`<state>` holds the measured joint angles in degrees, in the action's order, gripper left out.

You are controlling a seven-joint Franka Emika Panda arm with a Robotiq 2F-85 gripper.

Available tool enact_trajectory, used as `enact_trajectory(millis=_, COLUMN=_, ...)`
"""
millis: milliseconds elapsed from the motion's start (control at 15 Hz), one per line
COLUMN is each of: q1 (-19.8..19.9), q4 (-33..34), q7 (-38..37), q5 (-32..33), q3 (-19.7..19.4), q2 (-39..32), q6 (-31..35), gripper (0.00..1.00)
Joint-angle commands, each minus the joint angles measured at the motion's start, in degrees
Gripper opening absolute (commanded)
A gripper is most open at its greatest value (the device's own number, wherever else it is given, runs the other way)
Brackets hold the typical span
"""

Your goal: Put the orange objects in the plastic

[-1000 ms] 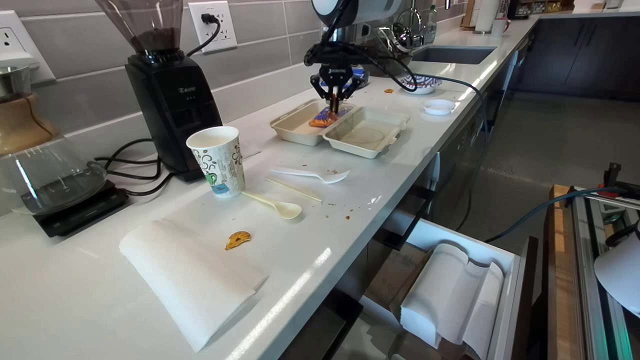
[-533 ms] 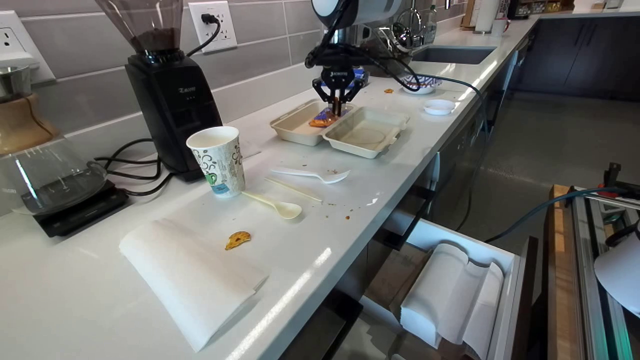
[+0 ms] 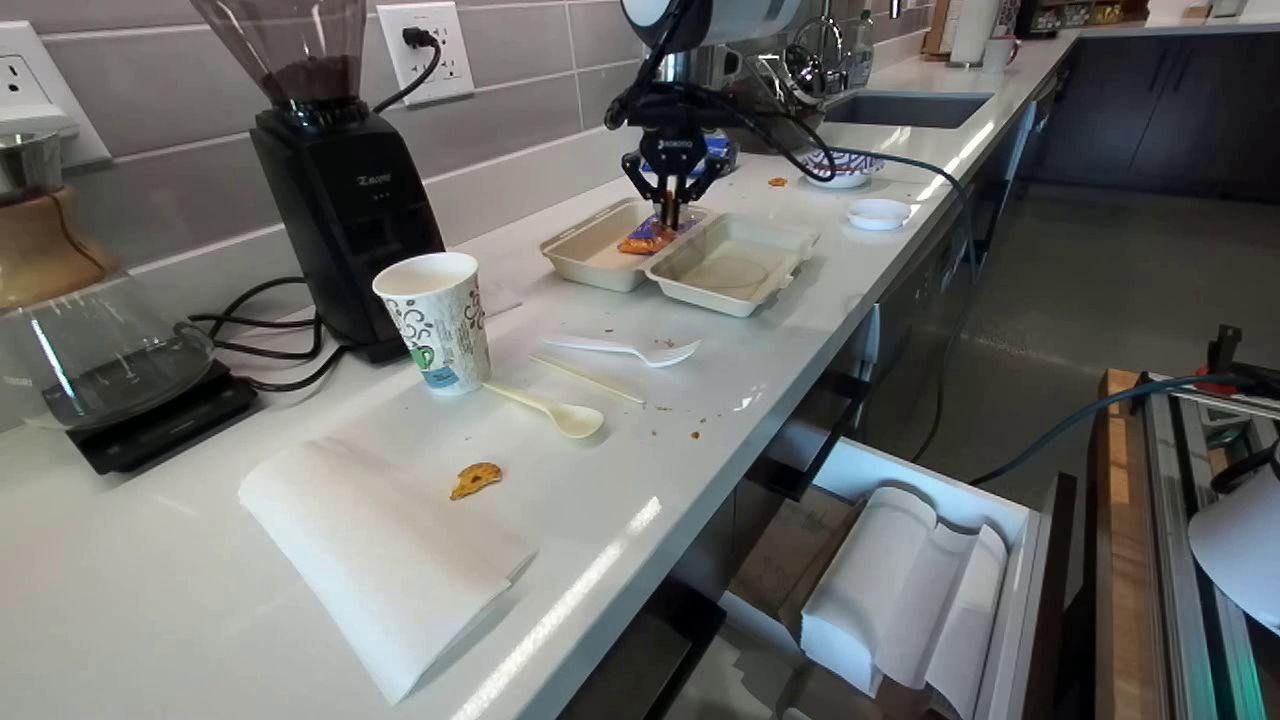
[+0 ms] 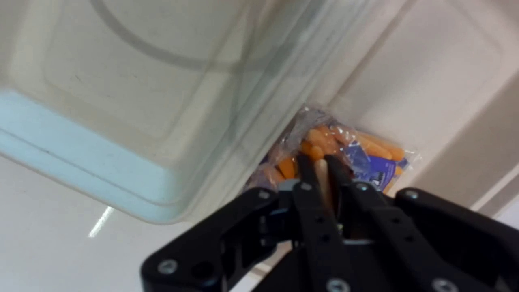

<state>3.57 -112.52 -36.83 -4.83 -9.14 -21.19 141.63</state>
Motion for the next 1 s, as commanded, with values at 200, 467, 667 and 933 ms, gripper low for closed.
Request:
enact_trajectory(millis=200, q1=-0.1, q4=1.2, q7=0.0, q5=-1.1, q3=-0.3, q2=-1.1, q6=-0.5, gripper=0.49)
enact_trajectory(millis=467, q1=-0.1, q4=0.9, q7=-0.1, q5=-1.1, q3=-0.4, q2=-0.8, q6=-0.5, gripper=0.09)
enact_trajectory(millis=667, q1=-0.3, q4=0.7, q7=-0.3, q5=-0.7, q3=-0.7, q2=-0.5, q6=-0.7, gripper=0.0)
enact_trajectory(millis=933, q1=-0.1, q4=-0.3, q7=0.6, q5=-0.6, q3=-0.6, q2=1.2, q6=-2.0, gripper=0.0)
